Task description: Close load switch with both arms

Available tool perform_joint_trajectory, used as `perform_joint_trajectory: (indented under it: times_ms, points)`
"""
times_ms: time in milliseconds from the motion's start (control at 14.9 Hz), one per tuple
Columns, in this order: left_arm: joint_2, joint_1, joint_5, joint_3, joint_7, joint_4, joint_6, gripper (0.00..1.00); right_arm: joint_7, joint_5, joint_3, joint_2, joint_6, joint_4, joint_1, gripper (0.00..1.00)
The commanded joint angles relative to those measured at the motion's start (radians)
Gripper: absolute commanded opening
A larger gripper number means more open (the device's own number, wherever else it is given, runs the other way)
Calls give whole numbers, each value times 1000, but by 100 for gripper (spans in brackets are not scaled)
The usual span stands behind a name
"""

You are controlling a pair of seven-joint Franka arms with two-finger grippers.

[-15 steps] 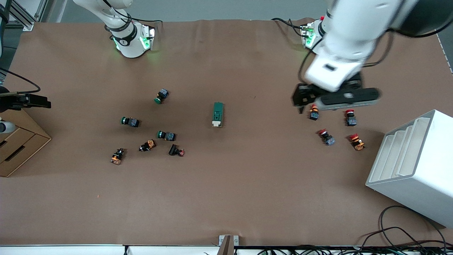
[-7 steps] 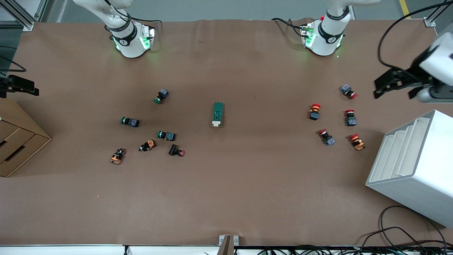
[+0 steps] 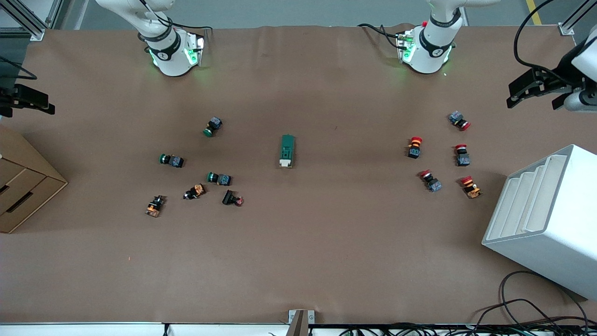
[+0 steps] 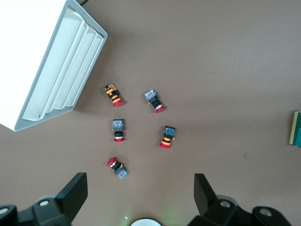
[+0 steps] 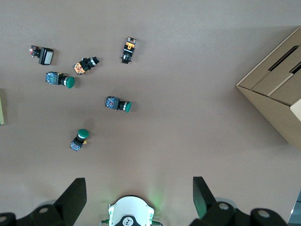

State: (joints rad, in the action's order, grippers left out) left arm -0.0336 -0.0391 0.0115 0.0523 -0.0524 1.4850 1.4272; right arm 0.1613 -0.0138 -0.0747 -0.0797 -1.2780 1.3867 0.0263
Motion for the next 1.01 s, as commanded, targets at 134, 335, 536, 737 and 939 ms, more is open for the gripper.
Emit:
perform_joint_trajectory:
  times_ms: [134,335,536,737,939]
  points:
    - [-48,-4,15,24,-41,54,9,100,-69,17,-14,69,-15,55,-22,100]
    - [-43,-7,13,26,-15,46,6,100,-132,14,32,87,-21,54,-23,100]
    - [-32,4,8,24,-4,26,7,100,-158,12,44,87,-35,54,-23,100]
    - [-17,2,-1,21,37,15,7,100,-155,12,44,87,-46,57,-19,100]
    - [0,2,-1,20,31,-9,7,100,-154,14,44,107,-55,83,-19,100]
